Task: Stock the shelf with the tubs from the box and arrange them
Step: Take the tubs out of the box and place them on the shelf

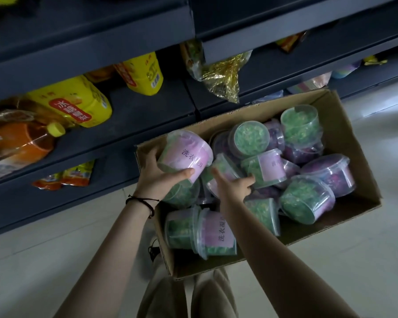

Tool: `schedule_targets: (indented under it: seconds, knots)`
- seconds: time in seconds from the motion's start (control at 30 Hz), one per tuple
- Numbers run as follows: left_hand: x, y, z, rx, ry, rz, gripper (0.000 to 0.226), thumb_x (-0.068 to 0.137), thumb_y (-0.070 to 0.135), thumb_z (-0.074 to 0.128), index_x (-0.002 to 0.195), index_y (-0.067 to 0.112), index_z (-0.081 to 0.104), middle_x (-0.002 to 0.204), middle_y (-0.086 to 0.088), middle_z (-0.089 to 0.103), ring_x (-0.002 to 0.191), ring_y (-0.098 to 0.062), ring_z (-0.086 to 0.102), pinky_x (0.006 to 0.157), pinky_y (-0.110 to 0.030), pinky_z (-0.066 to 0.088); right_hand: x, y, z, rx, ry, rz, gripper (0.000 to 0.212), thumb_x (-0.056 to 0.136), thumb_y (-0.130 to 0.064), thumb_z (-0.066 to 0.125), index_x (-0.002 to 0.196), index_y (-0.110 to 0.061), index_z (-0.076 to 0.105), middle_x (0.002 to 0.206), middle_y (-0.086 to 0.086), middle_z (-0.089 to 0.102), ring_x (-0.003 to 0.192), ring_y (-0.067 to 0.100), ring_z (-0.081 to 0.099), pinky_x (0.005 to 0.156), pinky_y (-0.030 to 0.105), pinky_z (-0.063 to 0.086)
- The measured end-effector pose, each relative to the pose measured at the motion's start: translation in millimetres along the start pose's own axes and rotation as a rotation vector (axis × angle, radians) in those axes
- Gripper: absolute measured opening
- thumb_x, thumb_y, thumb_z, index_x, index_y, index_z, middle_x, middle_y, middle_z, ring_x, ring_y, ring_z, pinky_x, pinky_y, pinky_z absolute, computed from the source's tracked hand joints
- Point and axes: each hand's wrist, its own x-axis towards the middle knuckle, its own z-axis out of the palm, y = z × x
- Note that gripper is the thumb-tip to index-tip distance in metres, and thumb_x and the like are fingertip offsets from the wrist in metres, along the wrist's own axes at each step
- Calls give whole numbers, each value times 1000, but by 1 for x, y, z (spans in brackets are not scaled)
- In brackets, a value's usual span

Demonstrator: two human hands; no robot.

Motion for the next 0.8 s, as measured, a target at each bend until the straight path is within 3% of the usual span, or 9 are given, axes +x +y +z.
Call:
schedule_targets:
  seconds: [0.13,0.23,0.33,0.4,0.47,0.53,0.6,0.7,0.8]
  knots:
    - [1,-1,-7,8,-40,-48,114,33,60,80,132,18,40,119,4,57,106,-16,58,87,-34,51,8,0,7,57,59,-97,106,61,-39,88,139,-13,22,142,19,31,125,36,41,90,30,35]
    - [-1,-2,-10,-61,-38,-65,105,41,49,84,129,15,37,113,6,57,100,-10,58,81,-28,49,4,9,1,9,63,-159,109,61,-38,89,144,-13,23,144,16,35,129,33,41,96,30,36]
    - [-10,-6,-11,-196,-82,-100,107,36,47,88,129,20,42,112,6,62,94,-7,63,76,-26,52,-8,13,-10,-56,28,-259,108,61,-39,88,145,-16,24,147,10,34,134,28,38,99,28,34]
    - [-24,-6,-12,-309,-150,-102,84,36,42,86,114,29,55,104,7,67,86,-4,67,66,-22,51,-18,11,-20,-43,-22,-337,112,58,-45,88,146,-19,23,147,6,35,134,24,39,104,27,34]
    - [-39,-5,-15,-404,-200,-73,76,34,40,85,104,28,59,95,9,71,87,-7,68,65,-21,52,-31,5,-33,-7,-79,-402,118,49,-56,87,144,-28,24,143,1,41,129,19,45,109,36,40]
    - [-55,1,-22,-466,-236,-15,83,31,44,89,106,30,58,94,12,72,91,-7,68,68,-21,53,-45,-12,-49,48,-149,-475,116,42,-59,89,138,-39,26,138,-1,46,123,17,53,102,43,48]
    - [-70,14,-29,-506,-259,47,78,40,38,86,111,33,55,97,17,71,94,-2,67,70,-19,53,-61,-37,-68,113,-251,-535,110,45,-46,93,133,-43,28,134,3,50,117,19,59,96,47,52]
    - [-93,50,-40,-452,-241,189,74,46,33,84,115,28,55,104,9,70,101,-9,65,77,-23,53,-92,-79,-95,136,-361,-623,103,56,-28,91,135,-37,26,129,10,53,111,26,63,92,52,53]
    - [-122,98,-57,-394,-268,335,66,48,26,82,110,21,57,97,8,72,94,-7,66,73,-21,53,-130,-117,-118,82,-344,-687,97,48,-56,90,127,-53,33,129,19,53,114,39,58,95,57,49]
